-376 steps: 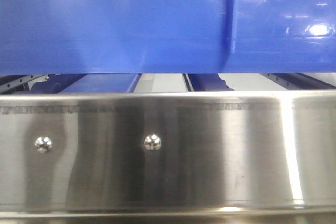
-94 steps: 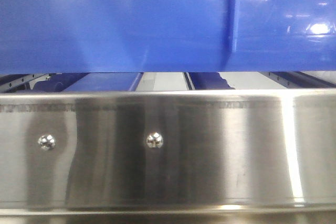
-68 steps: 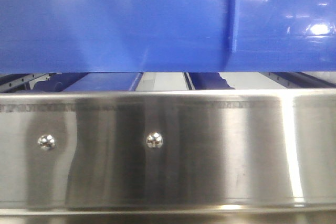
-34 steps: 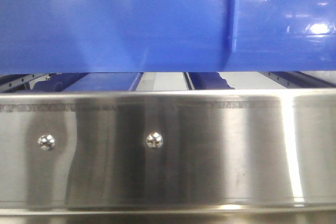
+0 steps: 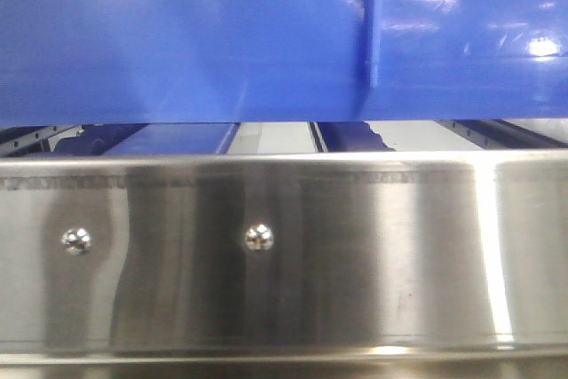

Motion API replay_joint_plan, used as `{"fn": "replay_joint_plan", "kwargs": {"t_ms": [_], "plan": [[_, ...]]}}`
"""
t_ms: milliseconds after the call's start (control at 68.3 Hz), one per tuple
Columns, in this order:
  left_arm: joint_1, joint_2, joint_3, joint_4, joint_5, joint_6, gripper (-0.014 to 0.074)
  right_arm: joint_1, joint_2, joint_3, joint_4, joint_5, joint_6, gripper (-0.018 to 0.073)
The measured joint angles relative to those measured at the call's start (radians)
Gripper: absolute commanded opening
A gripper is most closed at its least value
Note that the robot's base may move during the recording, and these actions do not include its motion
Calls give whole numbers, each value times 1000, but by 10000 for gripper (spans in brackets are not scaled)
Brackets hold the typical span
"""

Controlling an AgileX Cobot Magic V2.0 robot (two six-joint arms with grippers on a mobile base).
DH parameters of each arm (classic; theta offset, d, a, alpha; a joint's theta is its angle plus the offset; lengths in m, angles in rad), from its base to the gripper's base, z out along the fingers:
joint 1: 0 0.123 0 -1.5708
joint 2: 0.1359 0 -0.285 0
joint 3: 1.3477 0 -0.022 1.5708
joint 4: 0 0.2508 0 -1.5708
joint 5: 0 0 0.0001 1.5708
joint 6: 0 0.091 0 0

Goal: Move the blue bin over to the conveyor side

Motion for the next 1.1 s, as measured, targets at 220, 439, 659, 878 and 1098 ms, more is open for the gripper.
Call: {"fn": "replay_joint_plan", "kwargs": {"t_ms": [220,439,659,878,1098], "plan": [[0,0,0,2,0,0,0,0,0,-1,2,0,-2,-78],[0,-11,0,2,2,0,0,0,-9,-1,2,7,-2,-78],[0,-111,11,-6,37,0,0,2,-95,7,13,6,13,-78],[0,-250,25,-27,17,-4,0,2,-215,9,8,-51,10,-78],[0,-388,178,-102,-126,-4,0,2,-315,43,-21,-60,-1,-78]]}}
